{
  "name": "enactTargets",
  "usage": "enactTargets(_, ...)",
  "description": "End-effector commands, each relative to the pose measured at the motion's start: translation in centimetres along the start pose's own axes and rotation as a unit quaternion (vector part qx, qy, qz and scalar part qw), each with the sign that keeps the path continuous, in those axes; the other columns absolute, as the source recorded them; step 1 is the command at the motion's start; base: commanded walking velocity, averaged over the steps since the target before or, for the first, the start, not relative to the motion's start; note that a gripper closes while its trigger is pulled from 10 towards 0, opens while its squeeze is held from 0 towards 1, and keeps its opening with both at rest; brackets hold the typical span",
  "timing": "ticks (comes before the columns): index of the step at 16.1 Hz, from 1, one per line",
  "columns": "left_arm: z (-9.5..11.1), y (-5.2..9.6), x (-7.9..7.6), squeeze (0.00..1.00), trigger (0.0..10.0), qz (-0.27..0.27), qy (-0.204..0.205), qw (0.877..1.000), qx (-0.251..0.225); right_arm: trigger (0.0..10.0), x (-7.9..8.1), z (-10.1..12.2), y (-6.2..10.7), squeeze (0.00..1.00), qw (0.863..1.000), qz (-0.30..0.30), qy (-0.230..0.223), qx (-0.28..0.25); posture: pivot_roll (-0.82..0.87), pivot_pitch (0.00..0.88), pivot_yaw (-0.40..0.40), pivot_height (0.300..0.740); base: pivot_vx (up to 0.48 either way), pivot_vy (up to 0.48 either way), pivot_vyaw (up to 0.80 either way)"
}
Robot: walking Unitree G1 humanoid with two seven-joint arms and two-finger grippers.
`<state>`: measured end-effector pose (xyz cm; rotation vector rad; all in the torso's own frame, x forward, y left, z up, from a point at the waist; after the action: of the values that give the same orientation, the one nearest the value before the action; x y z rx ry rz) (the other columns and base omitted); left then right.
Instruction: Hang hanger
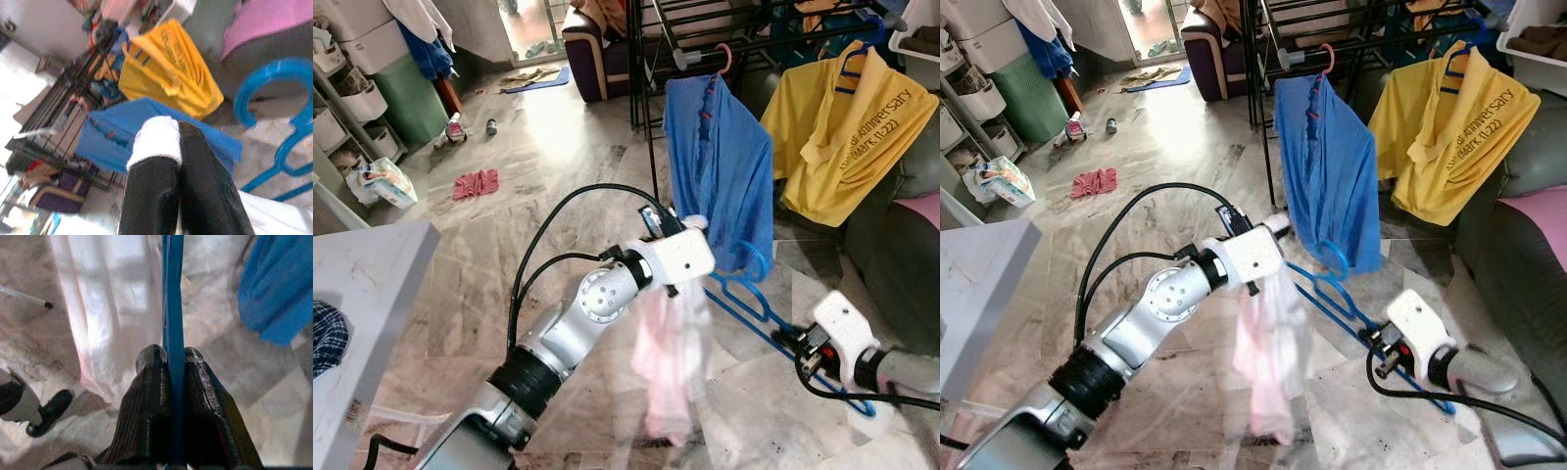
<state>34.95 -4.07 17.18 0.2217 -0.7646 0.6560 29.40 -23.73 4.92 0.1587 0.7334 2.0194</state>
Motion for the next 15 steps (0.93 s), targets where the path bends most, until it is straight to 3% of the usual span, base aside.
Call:
enactTargets(1,1.5,0.1,-0.3,0.00,10.0,-0.009,0.000,1.000,-0.029,10.0,-2.6,1.0,-0.5,0.00,0.996,-0.086,-0.008,-0.020,-0.07,0.006,0.092,0.740,0.000,0.000,0.00)
enactTargets(3,1.1,0.2,-0.4,0.00,10.0,-0.010,-0.004,1.000,-0.023,10.0,-3.2,1.3,-0.4,0.00,0.994,-0.105,-0.016,-0.031,-0.07,0.006,0.092,0.740,0.000,0.000,0.00)
enactTargets(5,-0.4,0.6,-0.3,0.00,10.0,-0.020,-0.018,1.000,-0.003,10.0,-3.2,1.5,0.4,0.00,0.996,-0.087,0.010,-0.025,-0.08,0.009,0.093,0.740,0.000,0.000,0.00)
enactTargets(6,-0.3,0.7,0.3,0.00,10.0,-0.017,-0.017,1.000,-0.008,10.0,-4.6,0.7,1.1,0.00,0.994,-0.111,0.021,0.000,-0.08,0.009,0.093,0.740,0.000,0.000,0.00)
enactTargets(7,0.0,0.7,0.7,0.00,10.0,-0.015,-0.014,1.000,-0.015,10.0,-6.5,0.4,1.7,0.00,0.988,-0.151,-0.002,0.001,-0.09,0.009,0.093,0.740,0.000,0.000,0.00)
enactTargets(8,0.6,0.7,0.7,0.00,10.0,-0.011,0.000,1.000,-0.025,10.0,-8.3,0.7,1.9,0.00,0.977,-0.202,-0.056,-0.023,-0.09,0.009,0.091,0.740,0.000,0.000,0.00)
enactTargets(9,0.9,0.7,0.7,0.00,10.0,-0.010,0.011,0.999,-0.030,10.0,-8.9,0.9,2.0,0.00,0.970,-0.225,-0.079,-0.035,-0.08,0.009,0.091,0.740,0.000,0.000,0.00)
enactTargets(10,1.3,0.8,-0.1,0.00,10.0,-0.019,0.019,0.999,-0.034,10.0,-9.4,2.6,1.8,0.00,0.955,-0.255,-0.122,-0.087,-0.08,0.010,0.087,0.740,0.000,0.000,0.00)
enactTargets(11,1.5,0.9,-1.1,0.00,10.0,-0.026,0.024,0.999,-0.038,10.0,-10.4,5.0,2.2,0.00,0.914,-0.301,-0.206,-0.177,-0.08,0.011,0.083,0.740,0.000,0.000,0.00)
enactTargets(12,1.7,1.0,-1.9,0.00,10.0,-0.033,0.030,0.998,-0.040,10.0,-11.3,6.4,2.9,0.00,0.863,-0.333,-0.287,-0.247,-0.08,0.011,0.081,0.740,0.000,0.000,0.00)
enactTargets(13,1.7,1.1,-2.8,0.00,10.0,-0.038,0.029,0.998,-0.036,10.0,-11.3,7.7,3.1,0.00,0.788,-0.330,-0.408,-0.322,-0.07,0.010,0.078,0.740,0.000,0.000,0.00)
enactTargets(14,1.3,1.1,-3.0,0.00,10.0,-0.035,0.024,0.999,-0.027,10.0,-10.7,8.4,2.5,0.00,0.771,-0.302,-0.445,-0.341,-0.07,0.010,0.077,0.740,0.000,0.000,0.00)
enactTargets(15,0.6,1.1,-3.0,0.00,10.0,-0.028,0.014,0.999,-0.010,10.0,-9.6,9.6,1.8,0.00,0.774,-0.264,-0.453,-0.354,-0.07,0.010,0.074,0.740,0.000,0.000,0.00)
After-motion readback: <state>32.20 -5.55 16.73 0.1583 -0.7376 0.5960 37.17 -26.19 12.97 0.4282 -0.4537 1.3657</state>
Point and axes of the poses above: a point about 5 cm out from each wrist's last joint towards the gripper, its own y axis pointing back from the gripper into the wrist, its own z axis along the axis of the wrist's last joint, x = y × z, the point moved 6 cm from there along -y, pointing out of the wrist towards the gripper
